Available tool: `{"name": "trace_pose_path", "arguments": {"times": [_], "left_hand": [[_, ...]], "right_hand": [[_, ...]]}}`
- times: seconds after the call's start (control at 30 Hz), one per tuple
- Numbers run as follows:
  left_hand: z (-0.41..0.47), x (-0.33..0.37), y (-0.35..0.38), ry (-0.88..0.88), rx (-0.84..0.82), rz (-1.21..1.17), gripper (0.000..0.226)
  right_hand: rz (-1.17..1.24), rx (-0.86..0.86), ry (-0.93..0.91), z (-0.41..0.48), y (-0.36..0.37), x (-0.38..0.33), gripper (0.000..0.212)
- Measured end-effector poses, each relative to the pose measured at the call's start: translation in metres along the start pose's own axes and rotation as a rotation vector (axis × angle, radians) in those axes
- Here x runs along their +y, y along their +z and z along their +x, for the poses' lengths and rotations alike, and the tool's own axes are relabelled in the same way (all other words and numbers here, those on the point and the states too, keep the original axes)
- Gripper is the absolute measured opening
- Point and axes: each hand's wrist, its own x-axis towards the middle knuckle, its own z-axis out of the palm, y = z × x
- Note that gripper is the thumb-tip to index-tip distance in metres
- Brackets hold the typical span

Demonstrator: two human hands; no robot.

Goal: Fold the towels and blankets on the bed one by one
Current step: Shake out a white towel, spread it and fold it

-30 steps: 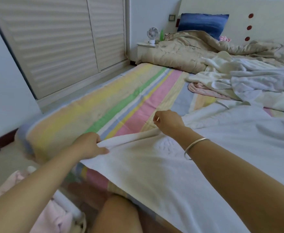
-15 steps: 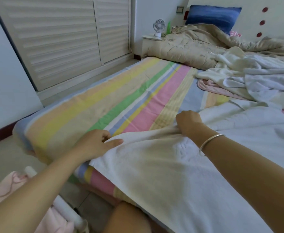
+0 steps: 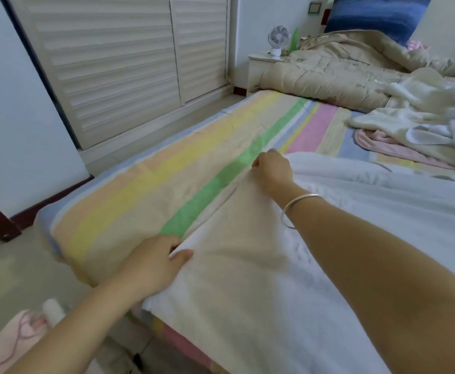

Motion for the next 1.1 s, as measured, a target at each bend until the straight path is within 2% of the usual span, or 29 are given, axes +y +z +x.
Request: {"name": "trace_pose_path", "arguments": {"times": [0.07,0.13,0.2,0.27,0.33,0.4,0.47,0.53,0.73,0.83,0.9,1.0,1.1], "left_hand": [[-0.002,-0.002,-0.001,-0.019,-0.036,0.015,0.043],[-0.002,0.001,-0.004,-0.030,-0.075,0.035,0.042],[-0.003,0.005,-0.007,-0.050,-0.109,0.081,0.043],[-0.007,0.010,-0.010,-0.074,-0.082,0.155,0.040],[-0.014,0.019,-0.013,-0.094,0.021,0.218,0.032],[-0.018,0.032,-0.013,-0.063,0.161,0.250,0.037],[-0.016,0.047,-0.008,0.034,0.274,0.222,0.047],[-0.011,0.072,0.000,0.150,0.347,0.134,0.043],[0.031,0.167,0.034,0.349,0.298,-0.010,0.024],[0.073,0.215,0.041,0.372,0.276,-0.060,0.021],[0.109,0.247,0.042,0.373,0.282,-0.118,0.019],[0.156,0.278,0.043,0.347,0.255,-0.162,0.019],[0.197,0.294,0.050,0.313,0.200,-0.081,0.023]], "right_hand": [[0.012,-0.125,-0.054,-0.019,0.022,0.008,0.030],[0.123,-0.193,-0.123,-0.033,0.023,0.016,0.048],[0.226,-0.212,-0.165,-0.044,0.012,0.020,0.064],[0.216,-0.213,-0.202,-0.059,-0.001,0.024,0.070],[0.178,-0.215,-0.227,-0.076,-0.011,0.029,0.069],[0.128,-0.215,-0.219,-0.093,-0.022,0.039,0.065],[0.045,-0.212,-0.186,-0.104,-0.037,0.055,0.062],[-0.026,-0.198,-0.139,-0.112,-0.056,0.077,0.060],[-0.068,-0.117,0.050,-0.112,-0.112,0.166,0.039],[-0.079,0.088,0.142,-0.093,-0.136,0.212,0.025],[-0.155,0.174,0.204,-0.071,-0.149,0.245,0.024],[-0.282,0.069,0.297,-0.043,-0.161,0.281,0.027],[-0.377,-0.114,0.261,-0.021,-0.157,0.302,0.049]]}}
